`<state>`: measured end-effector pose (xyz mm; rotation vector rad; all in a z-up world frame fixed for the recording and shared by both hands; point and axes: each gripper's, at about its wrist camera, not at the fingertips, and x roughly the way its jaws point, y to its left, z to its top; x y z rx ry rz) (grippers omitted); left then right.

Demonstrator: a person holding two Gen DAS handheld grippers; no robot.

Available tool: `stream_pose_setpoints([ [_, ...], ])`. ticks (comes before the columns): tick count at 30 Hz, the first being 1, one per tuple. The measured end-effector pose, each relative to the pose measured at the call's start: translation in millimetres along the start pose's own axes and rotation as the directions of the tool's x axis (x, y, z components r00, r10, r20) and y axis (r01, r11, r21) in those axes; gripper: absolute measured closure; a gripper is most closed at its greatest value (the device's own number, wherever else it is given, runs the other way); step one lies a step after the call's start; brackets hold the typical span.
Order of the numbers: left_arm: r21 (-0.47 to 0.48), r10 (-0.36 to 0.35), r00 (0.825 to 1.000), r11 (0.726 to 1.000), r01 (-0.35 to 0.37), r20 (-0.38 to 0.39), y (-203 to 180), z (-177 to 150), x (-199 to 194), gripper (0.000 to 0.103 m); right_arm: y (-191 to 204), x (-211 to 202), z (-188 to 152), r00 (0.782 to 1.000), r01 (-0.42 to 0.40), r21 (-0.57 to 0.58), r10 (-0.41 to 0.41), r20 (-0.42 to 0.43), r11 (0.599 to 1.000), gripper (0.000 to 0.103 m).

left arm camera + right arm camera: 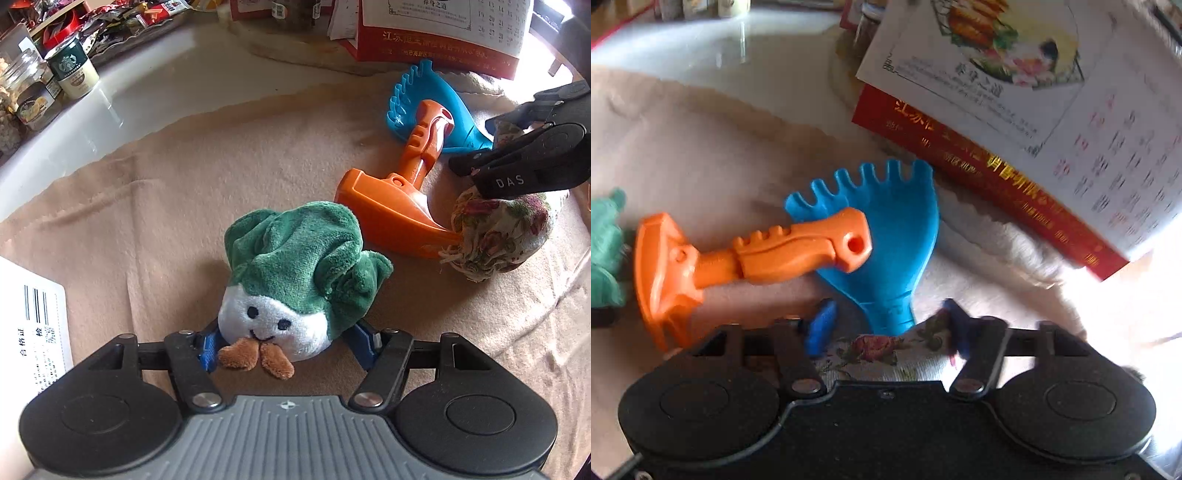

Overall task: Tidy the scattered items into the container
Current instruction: 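Grasp the green plush with the left tool while the right tool grasps the floral pouch, then release the floral pouch and grasp the blue rake handle with the right tool, then carry the green plush and blue rake over the white box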

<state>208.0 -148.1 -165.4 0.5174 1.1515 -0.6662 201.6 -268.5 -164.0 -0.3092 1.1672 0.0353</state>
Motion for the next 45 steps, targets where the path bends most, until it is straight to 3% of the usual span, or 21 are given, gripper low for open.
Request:
stream_pose_setpoints([
  [1,0.001,-0.002,1.000,1.000,0.002,-0.001,0.1,0.0,0.1,0.035,-4.3,-1.5,-0.9,1.000,-0.003,0.017,0.003,-0.011,1.000,0.061],
  [7,0.009,-0.008,1.000,1.000,0.008,-0.011,-1.6,-1.9,-1.7,0.036,-21.5,-22.8,-41.0,0.980,-0.091,0.109,0.108,-0.165,0.990,0.063],
  [12,0.021,-0.004,1.000,1.000,0.004,-0.013,-5.9,-3.6,-3.1,0.036,-32.3,-48.0,-80.1,0.966,-0.151,0.156,0.180,-0.185,0.976,0.058],
  [13,0.025,-0.003,1.000,1.000,0.004,-0.014,-6.7,-3.7,-3.3,0.036,-38.5,-51.8,-82.3,0.969,-0.140,0.184,0.172,-0.176,0.973,0.045],
  [15,0.028,-0.002,1.000,1.000,0.003,-0.016,-7.4,-3.7,-3.4,0.036,-46.7,-66.2,-81.8,0.994,-0.036,0.199,0.055,-0.089,0.979,0.014],
  [17,0.026,-0.003,1.000,1.000,0.003,-0.018,-7.5,-3.2,-3.3,0.036,-48.1,-75.8,-72.6,0.999,0.047,0.161,-0.046,-0.010,0.986,0.014],
  [20,0.026,-0.006,1.000,1.000,0.006,-0.020,-7.0,-2.7,-3.4,0.036,-43.7,-72.0,-55.0,1.000,-0.014,0.124,0.013,0.011,0.992,0.015],
  [26,0.032,-0.015,1.000,0.999,0.015,-0.018,-6.2,-3.0,-3.1,0.036,-10.6,-20.4,-51.4,0.995,0.024,-0.002,-0.024,-0.095,1.000,0.025],
  [29,0.040,-0.022,1.000,0.999,0.023,-0.013,-5.2,-3.2,-3.5,0.037,-8.1,-21.7,-60.0,0.998,-0.005,0.024,0.007,-0.068,1.000,0.056],
  [30,0.041,-0.022,1.000,0.999,0.023,-0.009,-4.6,-3.1,-4.2,0.043,-10.4,-24.4,-62.4,0.997,-0.026,0.059,0.029,-0.067,0.998,0.067],
  [31,0.039,-0.023,1.000,0.999,0.023,-0.007,-2.8,-2.3,-5.5,0.050,-10.4,-26.4,-64.5,0.998,-0.013,0.065,0.017,-0.066,0.998,0.070],
  [34,0.028,-0.042,0.999,0.999,0.042,-0.010,2.7,-1.7,-8.0,0.054,-11.4,-33.1,-70.2,0.999,0.024,0.058,-0.022,-0.037,0.998,0.073],
  [45,0.036,-0.040,0.999,0.999,0.039,0.030,0.2,0.3,-24.1,0.059,-42.1,-72.8,-70.2,0.997,0.027,0.182,-0.039,0.063,0.983,0.074],
])
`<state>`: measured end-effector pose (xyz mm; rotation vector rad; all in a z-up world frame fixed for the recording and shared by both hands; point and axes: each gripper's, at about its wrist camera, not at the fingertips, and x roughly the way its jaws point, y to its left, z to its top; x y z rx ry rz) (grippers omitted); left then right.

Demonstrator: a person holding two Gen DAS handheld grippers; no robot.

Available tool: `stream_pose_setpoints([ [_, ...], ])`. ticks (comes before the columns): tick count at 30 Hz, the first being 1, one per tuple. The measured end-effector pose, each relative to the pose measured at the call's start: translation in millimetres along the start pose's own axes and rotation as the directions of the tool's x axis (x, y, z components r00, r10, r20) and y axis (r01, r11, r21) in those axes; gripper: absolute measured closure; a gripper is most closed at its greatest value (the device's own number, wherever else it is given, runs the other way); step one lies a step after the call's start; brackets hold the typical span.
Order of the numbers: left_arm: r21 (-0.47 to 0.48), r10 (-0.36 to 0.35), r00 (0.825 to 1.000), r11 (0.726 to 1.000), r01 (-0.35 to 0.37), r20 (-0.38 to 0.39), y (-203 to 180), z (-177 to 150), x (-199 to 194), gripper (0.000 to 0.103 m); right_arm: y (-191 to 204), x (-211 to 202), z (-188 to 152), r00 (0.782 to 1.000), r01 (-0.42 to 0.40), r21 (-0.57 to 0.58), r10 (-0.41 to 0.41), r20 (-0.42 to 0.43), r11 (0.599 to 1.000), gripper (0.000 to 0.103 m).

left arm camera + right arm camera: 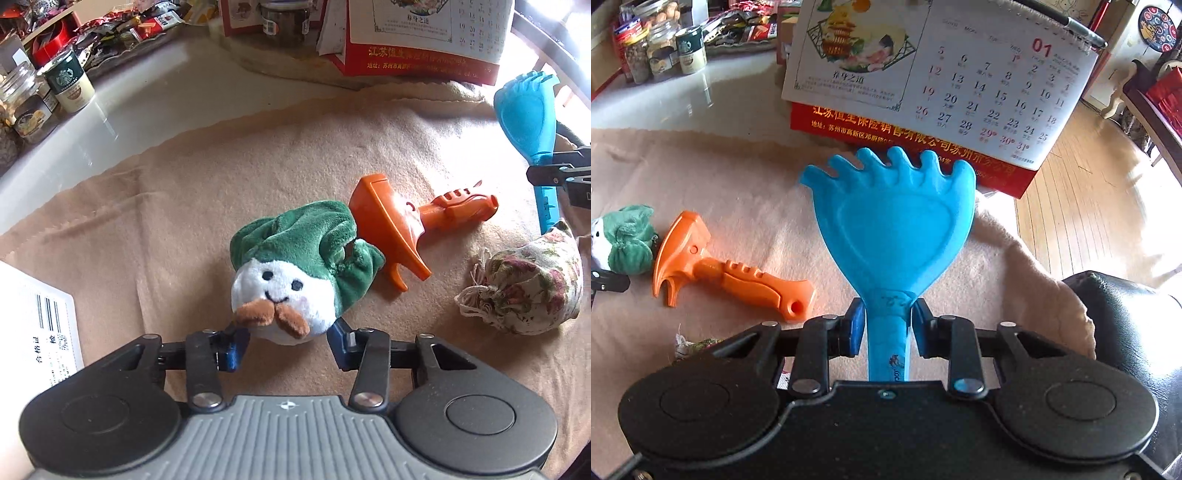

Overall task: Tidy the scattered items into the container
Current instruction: 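Carry the green plush and blue rake over the white box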

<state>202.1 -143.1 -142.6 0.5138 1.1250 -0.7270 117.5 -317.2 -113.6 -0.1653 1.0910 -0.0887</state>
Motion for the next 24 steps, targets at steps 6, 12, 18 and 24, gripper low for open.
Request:
stream_pose_setpoints([
  [6,0.016,0.035,0.999,0.999,-0.035,0.001,-6.7,3.3,0.8,0.038,-3.9,-11.4,-2.8,1.000,-0.021,0.014,0.021,-0.016,1.000,0.074],
  [12,0.029,0.065,0.997,0.997,-0.066,0.050,-14.4,9.8,14.0,0.014,0.3,-12.0,-9.6,0.999,-0.038,0.000,0.038,-0.024,0.999,0.074],
  [18,-0.007,0.039,0.999,0.999,-0.039,-0.022,-16.5,10.9,21.2,0.050,-1.5,-4.6,-11.2,0.999,-0.041,0.005,0.041,-0.032,0.999,0.075],
  [24,-0.001,0.069,0.998,0.998,-0.069,0.004,-17.2,9.7,7.8,0.051,-9.7,-10.7,-11.4,1.000,-0.011,0.042,0.011,-0.002,0.999,0.076],
])
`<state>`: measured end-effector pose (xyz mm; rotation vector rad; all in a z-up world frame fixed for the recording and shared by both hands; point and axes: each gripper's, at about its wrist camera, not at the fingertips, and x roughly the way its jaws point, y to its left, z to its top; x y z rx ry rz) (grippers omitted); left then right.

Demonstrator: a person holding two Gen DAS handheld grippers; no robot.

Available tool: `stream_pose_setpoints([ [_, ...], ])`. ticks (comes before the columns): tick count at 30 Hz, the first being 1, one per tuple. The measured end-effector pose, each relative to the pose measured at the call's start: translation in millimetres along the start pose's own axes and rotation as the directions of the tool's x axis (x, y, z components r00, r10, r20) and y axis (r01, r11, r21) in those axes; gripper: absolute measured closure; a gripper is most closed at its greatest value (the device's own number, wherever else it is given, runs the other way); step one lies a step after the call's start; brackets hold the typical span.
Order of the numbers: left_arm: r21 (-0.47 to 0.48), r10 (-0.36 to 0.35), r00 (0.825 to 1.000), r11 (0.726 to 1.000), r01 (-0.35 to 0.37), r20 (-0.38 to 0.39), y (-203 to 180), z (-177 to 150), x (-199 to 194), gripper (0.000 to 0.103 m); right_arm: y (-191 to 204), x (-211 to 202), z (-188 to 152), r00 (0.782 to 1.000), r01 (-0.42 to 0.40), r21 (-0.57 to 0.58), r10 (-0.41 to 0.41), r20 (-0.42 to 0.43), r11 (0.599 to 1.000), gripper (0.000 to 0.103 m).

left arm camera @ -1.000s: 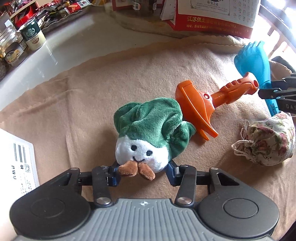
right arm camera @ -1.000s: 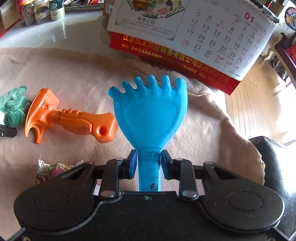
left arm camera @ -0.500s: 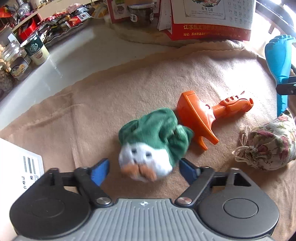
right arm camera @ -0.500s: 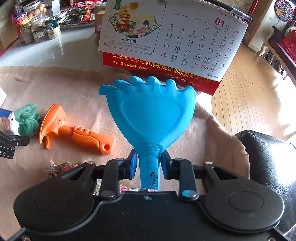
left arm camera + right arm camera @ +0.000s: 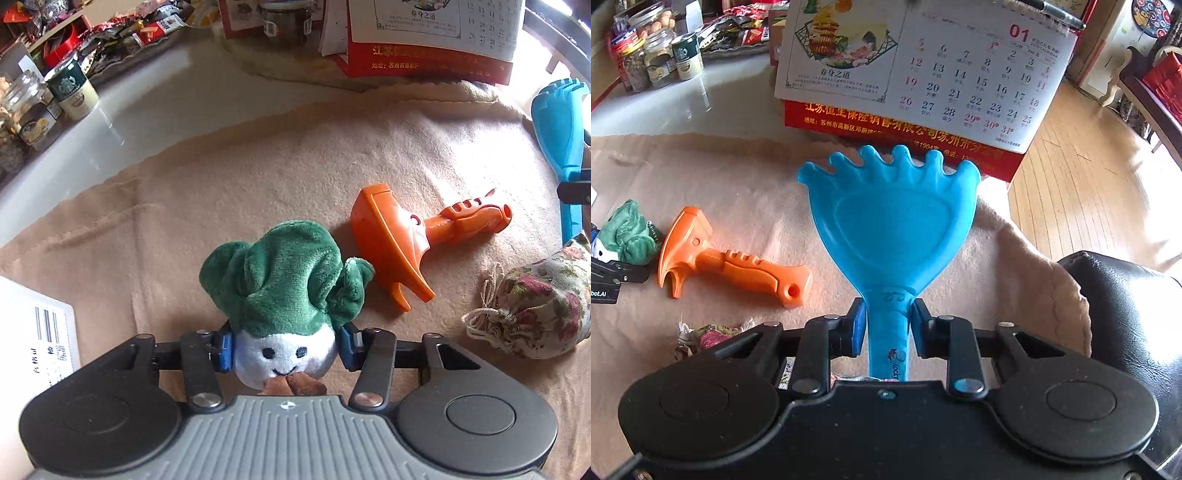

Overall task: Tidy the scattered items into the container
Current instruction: 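Carry the green plush and blue rake over the white box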

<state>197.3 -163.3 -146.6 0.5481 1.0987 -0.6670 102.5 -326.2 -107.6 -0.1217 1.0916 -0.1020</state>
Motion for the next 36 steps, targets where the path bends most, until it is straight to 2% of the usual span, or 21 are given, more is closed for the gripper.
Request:
stream_pose_setpoints([
  [5,0.032,0.003,0.999,0.999,-0.004,0.044,-7.8,2.1,-26.9,0.051,-13.9,-20.1,5.4,1.000,0.002,0.043,-0.003,0.028,0.999,0.076],
  [11,0.046,0.031,0.995,0.998,-0.035,0.092,-13.4,-1.6,-66.8,0.051,-15.8,-53.6,10.3,0.998,0.010,0.032,-0.012,0.063,0.999,0.076],
  [19,0.048,0.047,0.991,0.997,-0.054,0.123,-10.6,-24.0,-107.9,0.051,-7.1,-102.1,10.6,0.993,-0.026,0.016,0.024,0.113,1.000,0.078],
  [27,0.055,0.068,0.985,0.995,-0.078,0.159,-8.6,-50.7,-150.0,0.051,26.2,-131.8,0.6,0.990,-0.066,-0.052,0.072,0.124,0.996,0.078],
  [36,0.050,0.114,0.981,0.991,-0.123,0.156,-2.9,-79.8,-184.3,0.051,74.1,-145.4,-13.9,0.985,-0.130,-0.122,0.143,0.100,0.984,0.078],
])
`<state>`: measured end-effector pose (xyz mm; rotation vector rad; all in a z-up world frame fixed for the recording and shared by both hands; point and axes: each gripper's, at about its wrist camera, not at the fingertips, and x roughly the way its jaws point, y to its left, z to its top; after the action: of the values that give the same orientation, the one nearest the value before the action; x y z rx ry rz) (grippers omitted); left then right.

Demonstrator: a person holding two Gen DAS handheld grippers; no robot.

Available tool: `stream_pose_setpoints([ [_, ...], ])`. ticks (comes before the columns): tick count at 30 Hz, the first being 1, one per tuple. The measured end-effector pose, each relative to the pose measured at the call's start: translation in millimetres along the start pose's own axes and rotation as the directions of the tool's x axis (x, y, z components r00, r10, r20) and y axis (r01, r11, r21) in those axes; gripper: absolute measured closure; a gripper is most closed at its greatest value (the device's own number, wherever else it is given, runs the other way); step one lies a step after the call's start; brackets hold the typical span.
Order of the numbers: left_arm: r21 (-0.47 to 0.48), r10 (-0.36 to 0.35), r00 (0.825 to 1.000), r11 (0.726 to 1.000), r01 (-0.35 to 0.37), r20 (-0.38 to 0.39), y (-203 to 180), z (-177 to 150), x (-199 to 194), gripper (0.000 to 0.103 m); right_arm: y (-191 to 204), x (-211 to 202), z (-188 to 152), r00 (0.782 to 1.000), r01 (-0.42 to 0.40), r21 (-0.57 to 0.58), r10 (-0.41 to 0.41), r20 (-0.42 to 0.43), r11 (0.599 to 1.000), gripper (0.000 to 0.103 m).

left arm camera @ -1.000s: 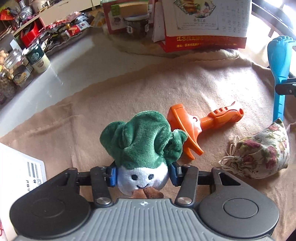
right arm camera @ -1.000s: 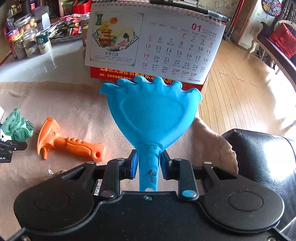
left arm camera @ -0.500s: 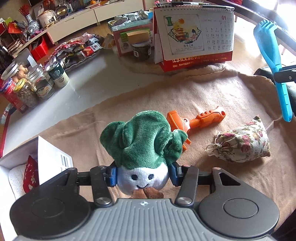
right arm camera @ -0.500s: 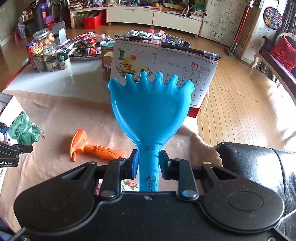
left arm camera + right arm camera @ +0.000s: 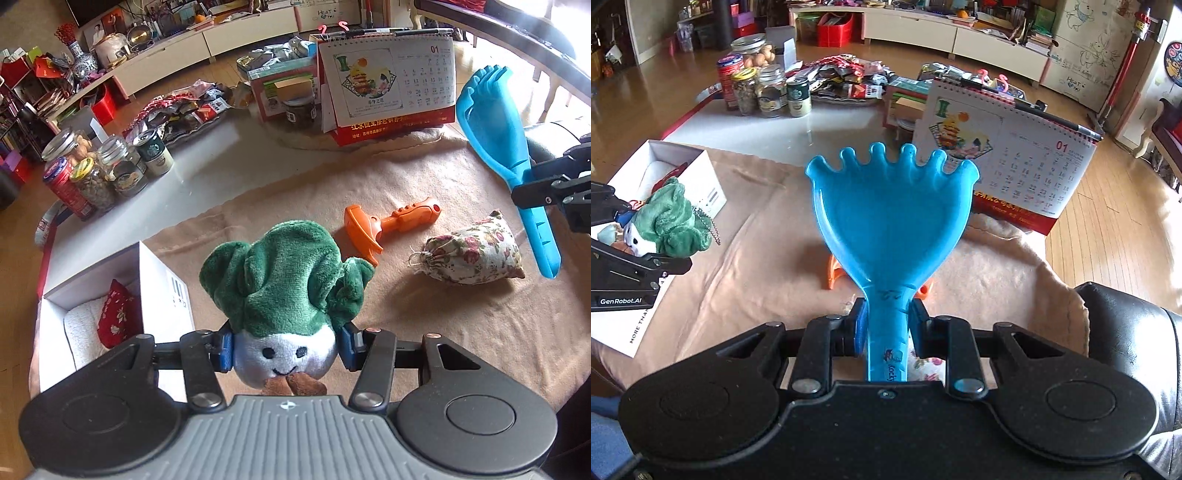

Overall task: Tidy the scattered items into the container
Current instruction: 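Carry the green plush and blue rake over the white box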

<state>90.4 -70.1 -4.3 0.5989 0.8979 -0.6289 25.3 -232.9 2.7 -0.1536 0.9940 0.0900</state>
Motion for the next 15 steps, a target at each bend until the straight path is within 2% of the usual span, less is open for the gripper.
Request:
stream_pose_setpoints([
  [15,-0.013,0.037,0.999,0.999,-0.037,0.006,35.9,-28.9,-44.5,0.050,69.1,-12.9,7.3,0.998,-0.059,-0.091,0.058,-0.007,0.994,0.078],
])
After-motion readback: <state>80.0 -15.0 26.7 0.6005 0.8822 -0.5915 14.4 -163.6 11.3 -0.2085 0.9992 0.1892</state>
